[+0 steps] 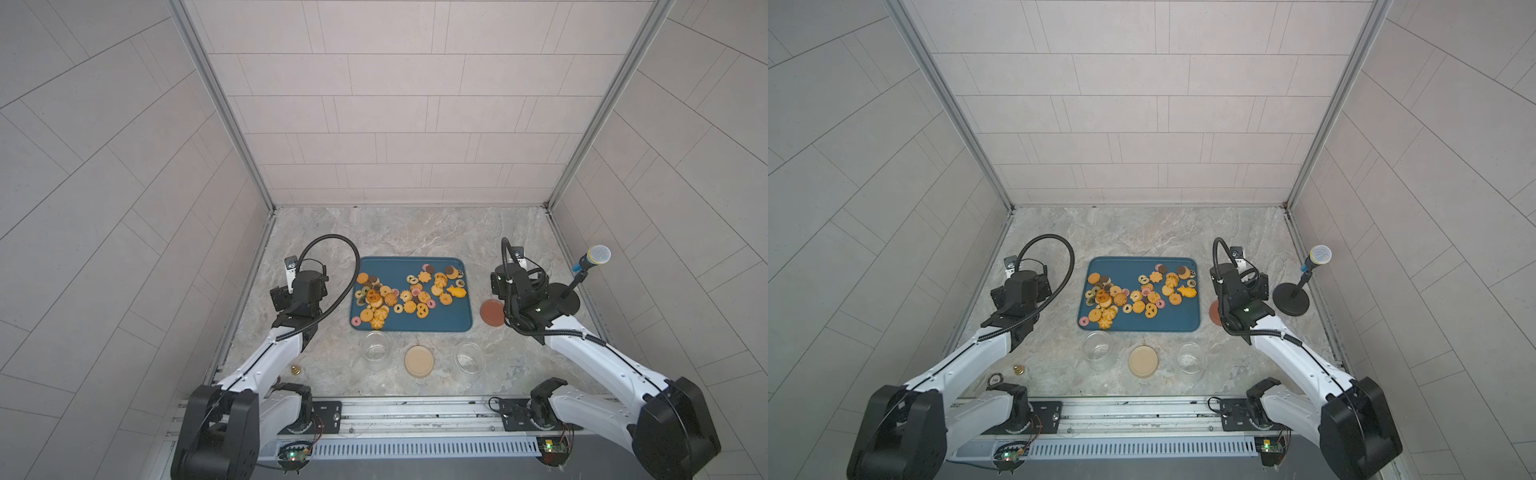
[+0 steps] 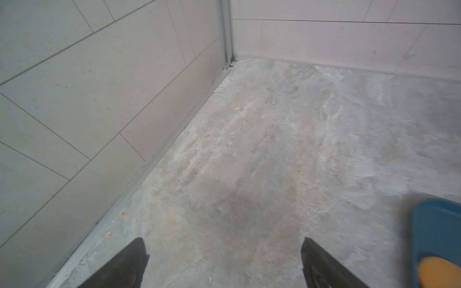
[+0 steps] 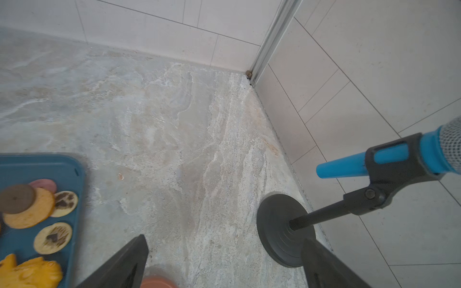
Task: Pour the cookies out of the jar
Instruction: Reset both arms
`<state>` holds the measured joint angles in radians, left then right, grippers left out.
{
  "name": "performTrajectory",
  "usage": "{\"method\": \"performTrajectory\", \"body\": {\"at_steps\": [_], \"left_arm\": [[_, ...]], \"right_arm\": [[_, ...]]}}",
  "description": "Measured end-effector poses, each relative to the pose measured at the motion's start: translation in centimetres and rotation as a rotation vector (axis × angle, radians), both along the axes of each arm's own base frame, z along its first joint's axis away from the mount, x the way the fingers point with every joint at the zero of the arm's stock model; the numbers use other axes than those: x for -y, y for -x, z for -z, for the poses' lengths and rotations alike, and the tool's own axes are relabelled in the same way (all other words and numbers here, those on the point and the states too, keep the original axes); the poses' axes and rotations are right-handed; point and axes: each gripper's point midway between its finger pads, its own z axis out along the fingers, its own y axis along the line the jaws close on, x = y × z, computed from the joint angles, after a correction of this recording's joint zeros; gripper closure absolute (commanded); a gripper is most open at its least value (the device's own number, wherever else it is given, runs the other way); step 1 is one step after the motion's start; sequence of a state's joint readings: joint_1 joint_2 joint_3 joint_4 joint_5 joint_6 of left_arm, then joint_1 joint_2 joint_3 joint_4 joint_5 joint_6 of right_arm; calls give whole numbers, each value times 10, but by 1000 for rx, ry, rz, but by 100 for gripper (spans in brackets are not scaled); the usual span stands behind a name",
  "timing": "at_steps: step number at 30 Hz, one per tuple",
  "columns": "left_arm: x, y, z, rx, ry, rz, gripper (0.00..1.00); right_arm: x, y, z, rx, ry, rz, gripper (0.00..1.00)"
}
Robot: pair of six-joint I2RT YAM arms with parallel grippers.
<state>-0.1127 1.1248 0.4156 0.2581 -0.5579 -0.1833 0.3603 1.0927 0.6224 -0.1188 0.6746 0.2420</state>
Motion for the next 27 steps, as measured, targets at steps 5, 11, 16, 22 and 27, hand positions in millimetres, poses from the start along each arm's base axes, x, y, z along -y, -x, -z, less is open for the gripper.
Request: {"method": "performTrajectory", "body": {"at_steps": [5, 11, 16, 22, 27], "left_arm": [[-18, -8, 18, 21, -43, -56, 0], [-11, -19, 20, 78, -18, -2, 0], [-2, -37, 23, 132, 24, 70, 0], [20, -51, 65, 44, 51, 210, 0], [27, -58, 56, 79, 49, 257, 0]], "right_arm": [[33, 4, 33, 2, 22, 104, 0], [49, 2, 59, 13, 52, 136, 1], [50, -13, 61, 57, 39, 118, 0], [43, -47, 70, 140, -7, 28, 0], [43, -48, 96, 119, -45, -34, 0]]}}
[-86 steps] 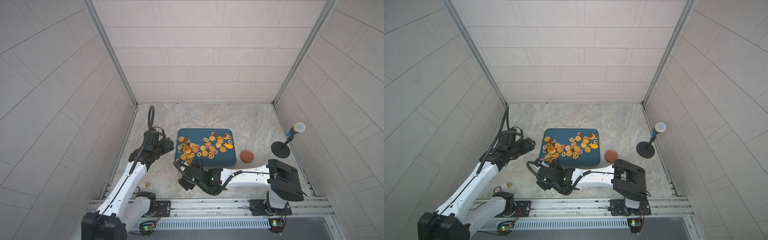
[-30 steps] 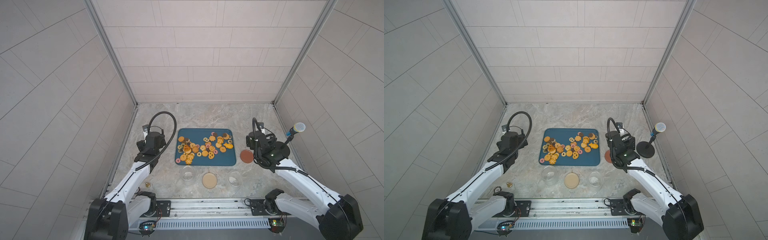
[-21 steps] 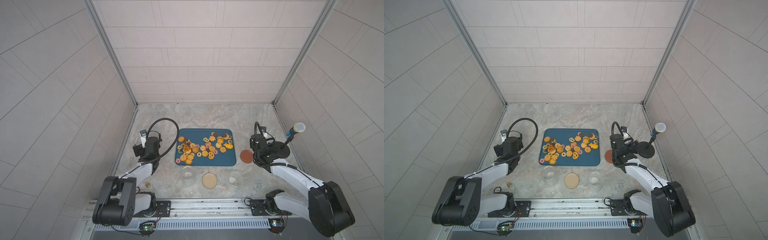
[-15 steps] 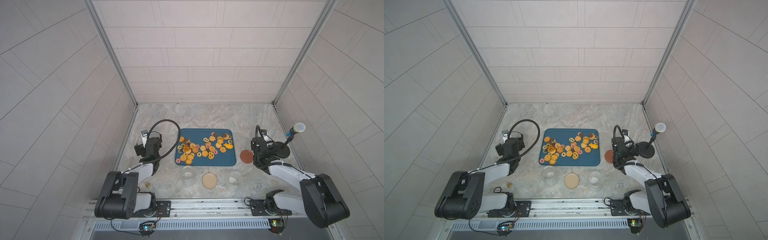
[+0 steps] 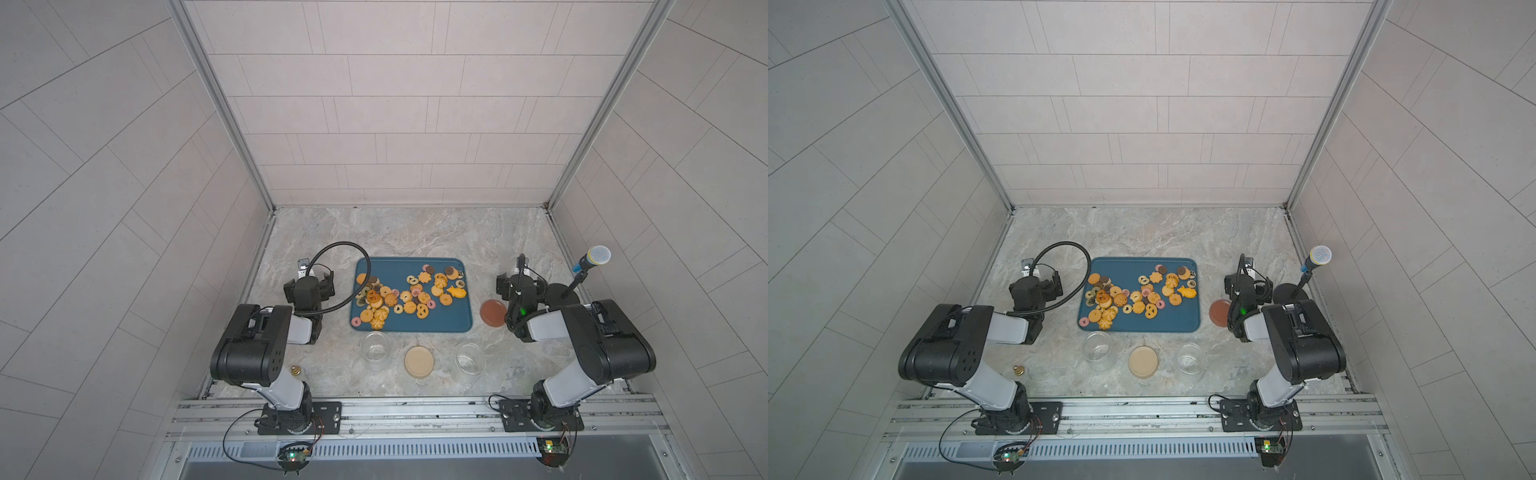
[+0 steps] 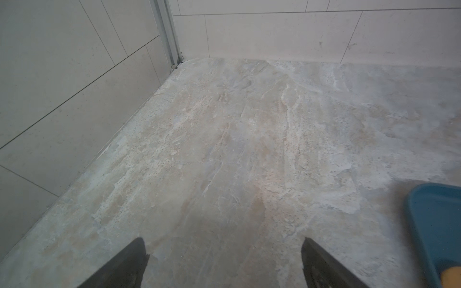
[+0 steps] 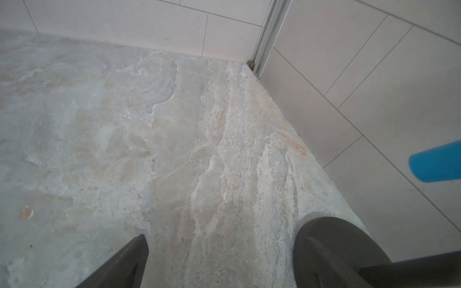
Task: Pour the cookies out of the jar
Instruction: Reset both arms
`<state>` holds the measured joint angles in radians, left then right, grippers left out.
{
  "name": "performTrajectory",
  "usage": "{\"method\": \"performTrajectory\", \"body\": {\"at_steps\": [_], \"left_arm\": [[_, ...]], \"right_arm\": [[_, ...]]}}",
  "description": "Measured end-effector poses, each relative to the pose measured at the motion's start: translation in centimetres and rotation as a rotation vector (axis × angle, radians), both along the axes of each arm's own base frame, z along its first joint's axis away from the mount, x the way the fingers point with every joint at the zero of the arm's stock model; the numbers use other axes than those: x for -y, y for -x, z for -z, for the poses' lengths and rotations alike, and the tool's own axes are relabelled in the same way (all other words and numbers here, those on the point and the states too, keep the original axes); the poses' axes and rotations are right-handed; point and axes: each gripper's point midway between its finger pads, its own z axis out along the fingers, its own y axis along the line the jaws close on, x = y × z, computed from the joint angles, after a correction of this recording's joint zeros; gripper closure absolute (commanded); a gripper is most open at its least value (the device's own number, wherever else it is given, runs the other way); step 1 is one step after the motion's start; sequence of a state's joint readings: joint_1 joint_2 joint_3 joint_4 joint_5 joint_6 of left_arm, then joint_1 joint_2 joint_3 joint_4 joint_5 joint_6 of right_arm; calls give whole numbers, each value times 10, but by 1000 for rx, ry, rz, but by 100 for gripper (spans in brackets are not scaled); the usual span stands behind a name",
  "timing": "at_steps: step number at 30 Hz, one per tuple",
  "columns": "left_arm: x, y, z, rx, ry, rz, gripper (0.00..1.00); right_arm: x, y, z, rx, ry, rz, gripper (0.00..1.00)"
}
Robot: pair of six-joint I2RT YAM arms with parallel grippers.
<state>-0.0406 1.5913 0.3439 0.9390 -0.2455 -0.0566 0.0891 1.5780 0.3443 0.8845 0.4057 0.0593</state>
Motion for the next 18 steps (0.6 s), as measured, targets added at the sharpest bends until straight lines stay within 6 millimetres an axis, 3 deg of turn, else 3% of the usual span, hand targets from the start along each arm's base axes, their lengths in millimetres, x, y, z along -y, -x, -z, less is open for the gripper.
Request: {"method": "performTrajectory", "body": {"at_steps": [9, 18], "left_arm": [[5, -1, -13, 31, -74, -52, 0], [1, 1, -17, 39, -106, -88, 0]], "right_arm": [[-7, -12, -16, 84, -32, -49, 0], [-8, -12, -18, 92, -34, -54, 0]]}}
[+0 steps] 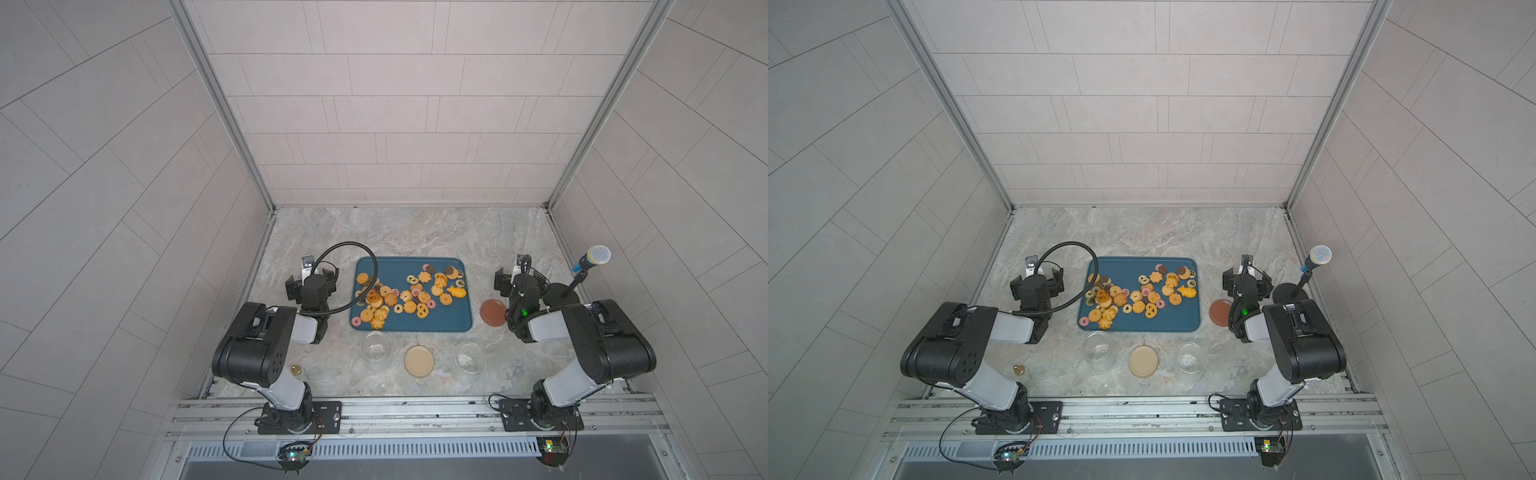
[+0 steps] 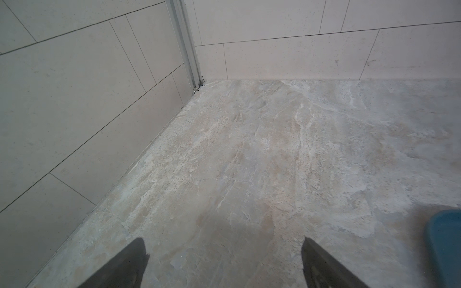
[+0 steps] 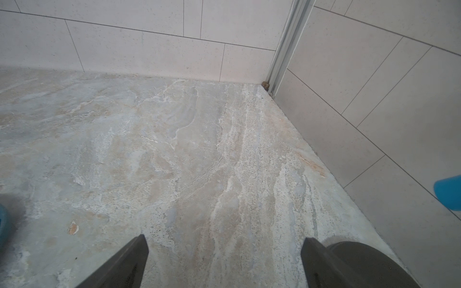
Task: Pour the cookies out of the jar
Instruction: Reset both arms
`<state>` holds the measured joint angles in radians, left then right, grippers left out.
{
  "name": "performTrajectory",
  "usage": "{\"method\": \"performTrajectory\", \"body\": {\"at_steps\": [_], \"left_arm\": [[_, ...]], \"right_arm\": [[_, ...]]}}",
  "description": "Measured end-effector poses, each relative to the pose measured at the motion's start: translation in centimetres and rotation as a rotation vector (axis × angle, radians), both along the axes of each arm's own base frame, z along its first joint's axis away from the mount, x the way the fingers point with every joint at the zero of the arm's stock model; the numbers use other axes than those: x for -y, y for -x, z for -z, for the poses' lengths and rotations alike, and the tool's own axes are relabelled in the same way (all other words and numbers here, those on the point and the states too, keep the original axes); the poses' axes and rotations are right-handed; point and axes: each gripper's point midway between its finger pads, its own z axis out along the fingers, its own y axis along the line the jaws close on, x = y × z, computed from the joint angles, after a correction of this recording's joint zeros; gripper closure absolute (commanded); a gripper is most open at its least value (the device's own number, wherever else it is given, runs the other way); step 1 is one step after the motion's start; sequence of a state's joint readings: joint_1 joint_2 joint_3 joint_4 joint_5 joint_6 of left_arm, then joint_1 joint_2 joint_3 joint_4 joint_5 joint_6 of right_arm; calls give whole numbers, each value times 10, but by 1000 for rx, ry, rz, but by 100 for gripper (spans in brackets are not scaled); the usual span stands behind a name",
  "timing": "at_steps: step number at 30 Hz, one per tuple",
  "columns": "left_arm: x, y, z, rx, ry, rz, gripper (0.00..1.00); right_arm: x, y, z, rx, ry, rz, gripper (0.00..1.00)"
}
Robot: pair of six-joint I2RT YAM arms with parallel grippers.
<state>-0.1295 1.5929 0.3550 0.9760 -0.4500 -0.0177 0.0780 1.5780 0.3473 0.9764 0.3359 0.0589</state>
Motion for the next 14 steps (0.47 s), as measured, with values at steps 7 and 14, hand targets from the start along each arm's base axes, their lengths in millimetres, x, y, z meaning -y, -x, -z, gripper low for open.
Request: {"method": "performTrajectory", "body": {"at_steps": [7, 14], "left_arm": [[-1, 0, 0, 0, -2, -4, 0], [-1, 0, 0, 0, -2, -4, 0]], "right_arm": [[0, 0, 0, -2, 4, -2, 0], [-1, -2, -1, -4, 4, -7, 0]]}}
